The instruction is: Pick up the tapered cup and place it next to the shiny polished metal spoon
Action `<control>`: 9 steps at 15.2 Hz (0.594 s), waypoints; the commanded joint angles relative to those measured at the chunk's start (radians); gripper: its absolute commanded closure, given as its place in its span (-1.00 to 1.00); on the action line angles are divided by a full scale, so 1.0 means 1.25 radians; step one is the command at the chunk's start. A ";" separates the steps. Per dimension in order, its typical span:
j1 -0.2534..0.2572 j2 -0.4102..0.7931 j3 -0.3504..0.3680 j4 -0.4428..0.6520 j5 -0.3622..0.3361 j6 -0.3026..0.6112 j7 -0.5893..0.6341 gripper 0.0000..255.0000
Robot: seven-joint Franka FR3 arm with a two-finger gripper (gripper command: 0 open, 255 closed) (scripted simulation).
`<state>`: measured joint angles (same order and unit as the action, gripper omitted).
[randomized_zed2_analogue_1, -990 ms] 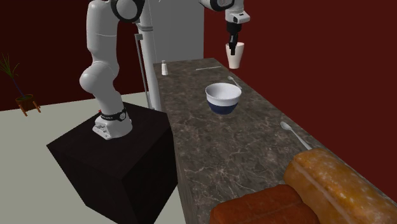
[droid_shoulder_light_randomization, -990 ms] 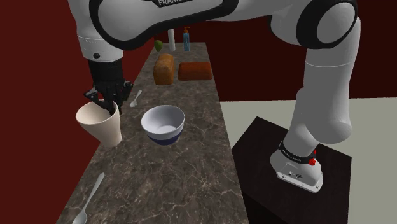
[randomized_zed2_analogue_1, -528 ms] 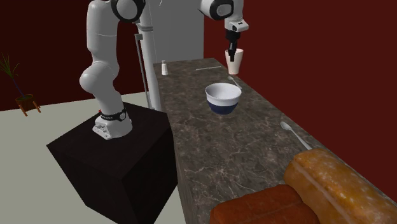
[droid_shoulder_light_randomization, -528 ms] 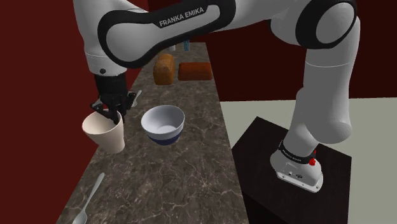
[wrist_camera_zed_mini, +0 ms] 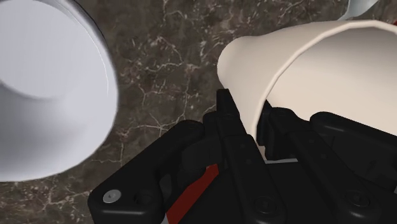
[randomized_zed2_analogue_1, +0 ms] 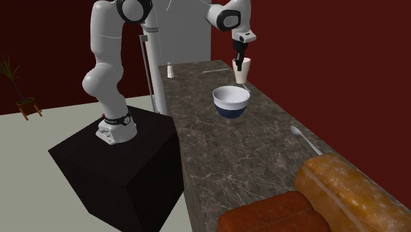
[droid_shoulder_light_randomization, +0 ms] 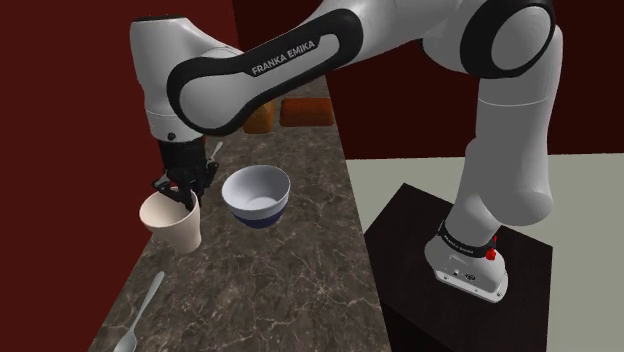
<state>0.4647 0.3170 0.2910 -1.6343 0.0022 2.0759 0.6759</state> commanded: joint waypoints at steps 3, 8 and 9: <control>0.000 0.010 -0.001 -0.030 -0.002 0.041 -0.001 1.00; 0.001 0.026 -0.003 -0.062 -0.007 0.088 -0.001 1.00; 0.002 0.030 -0.004 -0.068 -0.008 0.097 -0.001 1.00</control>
<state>0.4662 0.3508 0.2867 -1.7093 -0.0060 2.1836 0.6738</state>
